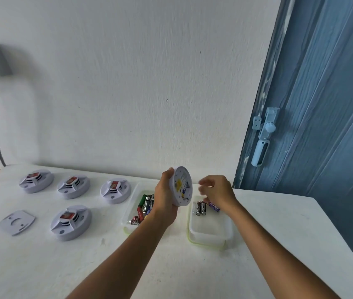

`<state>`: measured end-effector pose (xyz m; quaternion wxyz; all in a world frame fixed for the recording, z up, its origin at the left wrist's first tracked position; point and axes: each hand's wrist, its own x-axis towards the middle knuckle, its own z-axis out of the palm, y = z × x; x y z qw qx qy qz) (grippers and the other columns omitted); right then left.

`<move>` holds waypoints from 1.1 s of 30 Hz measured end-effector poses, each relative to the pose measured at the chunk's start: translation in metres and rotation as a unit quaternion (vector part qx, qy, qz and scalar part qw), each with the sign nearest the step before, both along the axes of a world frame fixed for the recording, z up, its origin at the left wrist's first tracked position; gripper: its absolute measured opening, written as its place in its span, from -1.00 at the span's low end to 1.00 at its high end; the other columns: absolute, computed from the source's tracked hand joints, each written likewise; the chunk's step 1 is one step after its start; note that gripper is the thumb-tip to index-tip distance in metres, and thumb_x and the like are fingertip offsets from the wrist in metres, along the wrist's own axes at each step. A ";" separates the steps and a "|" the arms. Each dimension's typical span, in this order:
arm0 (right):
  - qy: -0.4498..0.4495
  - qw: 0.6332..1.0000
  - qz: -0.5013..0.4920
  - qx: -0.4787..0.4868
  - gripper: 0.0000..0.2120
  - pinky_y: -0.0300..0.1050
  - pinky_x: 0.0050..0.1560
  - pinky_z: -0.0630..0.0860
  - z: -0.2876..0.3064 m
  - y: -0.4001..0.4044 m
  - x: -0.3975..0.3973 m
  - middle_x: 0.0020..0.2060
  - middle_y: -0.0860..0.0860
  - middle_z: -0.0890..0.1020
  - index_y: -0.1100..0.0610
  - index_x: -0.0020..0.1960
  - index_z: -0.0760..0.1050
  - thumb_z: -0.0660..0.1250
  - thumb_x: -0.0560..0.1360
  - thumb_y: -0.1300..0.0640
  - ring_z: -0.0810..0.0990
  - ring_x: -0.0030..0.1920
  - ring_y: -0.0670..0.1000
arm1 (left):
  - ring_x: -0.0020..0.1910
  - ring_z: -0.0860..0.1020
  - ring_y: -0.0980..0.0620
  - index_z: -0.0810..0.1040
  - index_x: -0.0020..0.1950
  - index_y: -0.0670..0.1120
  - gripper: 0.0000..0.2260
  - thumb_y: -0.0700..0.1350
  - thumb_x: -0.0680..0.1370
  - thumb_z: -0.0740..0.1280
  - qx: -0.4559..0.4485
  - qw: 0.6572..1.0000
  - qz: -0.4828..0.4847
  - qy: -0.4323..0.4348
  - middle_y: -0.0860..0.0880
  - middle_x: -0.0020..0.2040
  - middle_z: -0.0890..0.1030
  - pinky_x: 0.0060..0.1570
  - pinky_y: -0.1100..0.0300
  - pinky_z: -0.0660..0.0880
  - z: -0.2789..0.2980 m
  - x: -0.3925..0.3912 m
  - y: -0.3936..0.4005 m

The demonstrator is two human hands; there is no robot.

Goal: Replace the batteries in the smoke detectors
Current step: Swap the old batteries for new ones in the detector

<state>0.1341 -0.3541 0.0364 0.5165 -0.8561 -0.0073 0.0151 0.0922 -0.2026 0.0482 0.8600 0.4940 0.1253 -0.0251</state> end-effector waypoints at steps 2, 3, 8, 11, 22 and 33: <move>-0.018 0.997 0.065 0.044 -0.77 -0.07 -0.03 0.62 0.008 0.001 -0.014 -0.05 -0.02 0.66 0.11 0.07 0.60 0.47 0.42 0.21 0.66 -0.07 -0.03 | 0.13 0.55 -0.19 0.46 0.36 -0.18 -0.53 0.11 0.62 0.12 -0.020 1.000 -0.012 0.003 -0.24 0.16 0.58 0.13 -0.06 0.49 0.002 -0.002 0.000; -0.034 0.995 0.085 0.041 -0.71 -0.10 0.00 0.60 0.008 0.002 -0.019 0.00 -0.07 0.65 0.08 0.11 0.59 0.50 0.39 0.16 0.63 -0.01 -0.08 | 0.09 0.56 -0.18 0.46 0.35 -0.18 -0.53 0.12 0.62 0.10 -0.029 0.999 -0.018 0.002 -0.23 0.13 0.58 0.11 -0.06 0.49 0.002 -0.003 0.000; -0.151 0.983 0.095 0.052 -0.63 -0.20 -0.05 0.62 0.013 0.010 -0.040 0.01 -0.14 0.61 0.12 0.16 0.59 0.51 0.37 0.26 0.59 0.09 -0.11 | 0.15 0.54 -0.21 0.46 0.35 -0.20 -0.48 0.16 0.60 0.10 -0.074 0.996 -0.039 -0.014 -0.25 0.13 0.56 0.30 -0.24 0.38 0.001 -0.003 -0.004; -0.199 0.974 0.106 0.029 -0.70 -0.14 0.01 0.62 0.015 0.010 -0.045 -0.03 -0.14 0.63 0.15 0.12 0.61 0.48 0.39 0.28 0.60 0.08 -0.08 | 0.13 0.52 -0.20 0.48 0.31 -0.21 -0.47 0.18 0.59 0.10 -0.079 0.996 -0.041 -0.009 -0.25 0.12 0.54 0.24 -0.17 0.41 0.002 -0.004 -0.006; -0.381 0.897 0.175 -0.140 -0.68 -0.02 0.16 0.57 0.004 0.005 -0.052 0.21 0.12 0.60 0.20 0.24 0.57 0.30 0.51 0.19 0.60 0.17 0.08 | -0.04 0.55 -0.13 0.56 0.05 -0.19 -0.53 0.18 0.55 0.10 -0.158 0.983 -0.085 0.039 -0.21 -0.04 0.59 0.02 -0.01 0.44 0.005 0.000 0.001; -0.139 0.986 -0.019 -0.093 -0.88 -0.14 -0.15 0.49 0.013 -0.009 -0.010 -0.20 0.04 0.63 0.16 -0.03 0.55 0.36 0.53 0.10 0.59 -0.19 -0.01 | 0.07 0.49 -0.15 0.54 0.12 -0.10 -0.60 0.16 0.57 0.12 -0.177 0.982 -0.050 0.049 -0.18 0.06 0.54 0.19 -0.14 0.38 -0.003 0.005 0.009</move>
